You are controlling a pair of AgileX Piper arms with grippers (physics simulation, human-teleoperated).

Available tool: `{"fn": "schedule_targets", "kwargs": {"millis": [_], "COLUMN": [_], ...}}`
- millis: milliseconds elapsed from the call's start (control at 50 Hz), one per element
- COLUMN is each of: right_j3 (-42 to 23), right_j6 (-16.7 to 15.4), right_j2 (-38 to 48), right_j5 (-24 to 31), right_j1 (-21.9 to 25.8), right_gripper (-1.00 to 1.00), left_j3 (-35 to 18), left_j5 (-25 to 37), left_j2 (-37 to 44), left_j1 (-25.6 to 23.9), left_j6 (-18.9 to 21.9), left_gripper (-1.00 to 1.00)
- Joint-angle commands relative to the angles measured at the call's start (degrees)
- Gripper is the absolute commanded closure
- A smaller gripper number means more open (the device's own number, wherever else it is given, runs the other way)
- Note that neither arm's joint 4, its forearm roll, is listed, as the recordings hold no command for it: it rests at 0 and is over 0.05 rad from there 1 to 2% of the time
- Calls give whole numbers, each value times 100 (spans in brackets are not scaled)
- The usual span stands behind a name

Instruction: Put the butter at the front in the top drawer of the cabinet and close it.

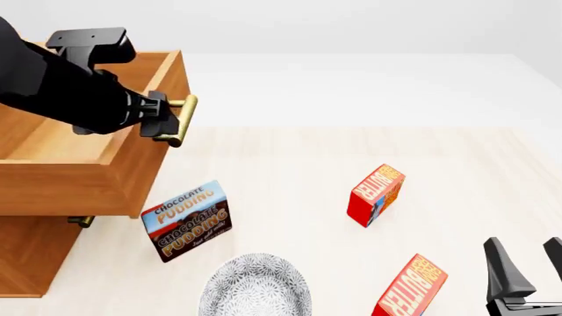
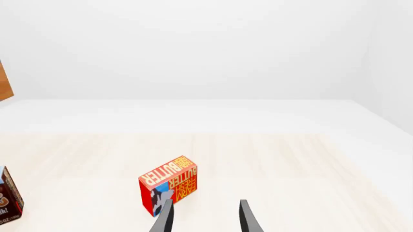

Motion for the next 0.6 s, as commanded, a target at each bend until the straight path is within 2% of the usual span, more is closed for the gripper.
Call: {"fn": "schedule_targets", "kwargs": {"millis": [20, 600], "right_j3": [-2, -2], "right_j6": [-1, 0], "right_j2": [-5, 2], "right_j5": [5, -2], "right_j1": [1, 0], "right_gripper": [-100, -100], "left_j3": [-298, -1039], "left_j5": [181, 871], "left_j2": [-153, -279], "left_j1": [-65, -73], "left_j6": [228, 774], "left_gripper": [-100, -100]}}
